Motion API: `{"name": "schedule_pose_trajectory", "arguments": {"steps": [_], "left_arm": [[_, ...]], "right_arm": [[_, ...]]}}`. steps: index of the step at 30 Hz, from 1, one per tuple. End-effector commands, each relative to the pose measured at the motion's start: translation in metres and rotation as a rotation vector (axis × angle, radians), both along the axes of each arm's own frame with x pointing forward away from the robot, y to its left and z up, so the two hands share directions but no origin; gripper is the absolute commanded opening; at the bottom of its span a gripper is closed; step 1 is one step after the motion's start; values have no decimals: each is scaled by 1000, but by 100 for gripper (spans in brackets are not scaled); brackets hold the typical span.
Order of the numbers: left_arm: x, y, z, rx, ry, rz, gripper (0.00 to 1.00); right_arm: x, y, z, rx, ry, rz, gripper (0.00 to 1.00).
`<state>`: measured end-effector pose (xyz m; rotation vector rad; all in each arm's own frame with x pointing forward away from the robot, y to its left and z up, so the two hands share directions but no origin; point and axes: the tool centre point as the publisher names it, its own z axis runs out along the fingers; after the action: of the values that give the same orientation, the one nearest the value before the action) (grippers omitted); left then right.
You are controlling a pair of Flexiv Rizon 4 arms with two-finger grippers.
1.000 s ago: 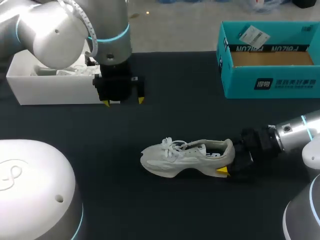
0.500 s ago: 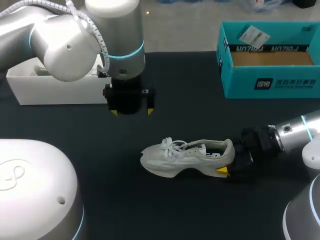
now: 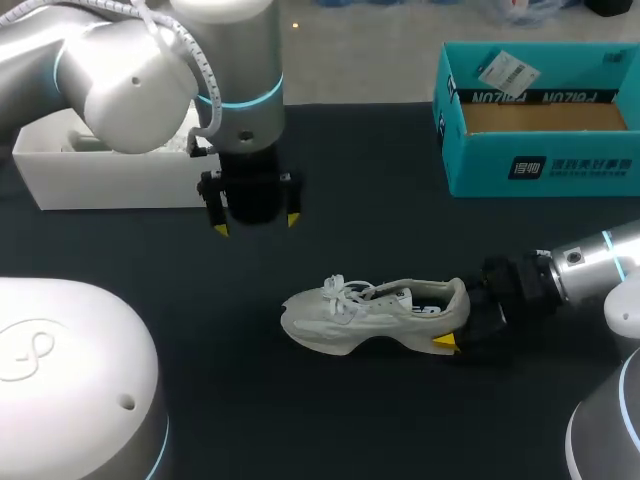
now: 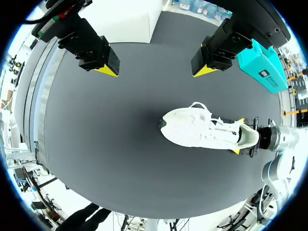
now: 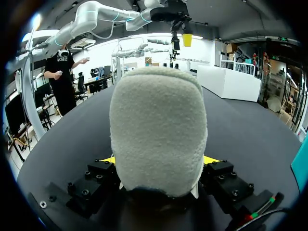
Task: Take the shoe out of the shoebox, open the shoe tongue, remove and reinsert the insole, then place the shoe into the shoebox
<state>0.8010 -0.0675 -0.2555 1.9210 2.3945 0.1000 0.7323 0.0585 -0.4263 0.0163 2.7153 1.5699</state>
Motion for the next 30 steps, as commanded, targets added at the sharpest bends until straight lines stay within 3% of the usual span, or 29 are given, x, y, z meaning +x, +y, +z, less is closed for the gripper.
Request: {"name": "schedule_pose_trajectory", "arguments": {"steps": [1,2,17,19,22,24,25,27,30], "left_arm": [[-9,-15,6,125,60,751,100],[-12,-23,5,63,31,759,100],[-12,-23,5,63,31,759,100],[-9,-30,4,124,-32,960,100],[-11,-43,4,61,-53,1301,100],[-11,-46,-1,83,-72,1631,100],[-16,-48,-3,44,-141,1800,100],[-24,-63,-8,26,-105,1844,100],[-24,-63,-8,26,-105,1844,100]], "right_arm": [[1,3,-3,-3,-1,-3,0],[1,3,-3,-3,-1,-3,0],[1,3,-3,-3,-1,-3,0],[1,3,-3,-3,-1,-3,0],[1,3,-3,-3,-1,-3,0],[1,3,-3,-3,-1,-3,0],[1,3,-3,-3,-1,-3,0],[1,3,-3,-3,-1,-3,0],[1,3,-3,-3,-1,-3,0]]}}
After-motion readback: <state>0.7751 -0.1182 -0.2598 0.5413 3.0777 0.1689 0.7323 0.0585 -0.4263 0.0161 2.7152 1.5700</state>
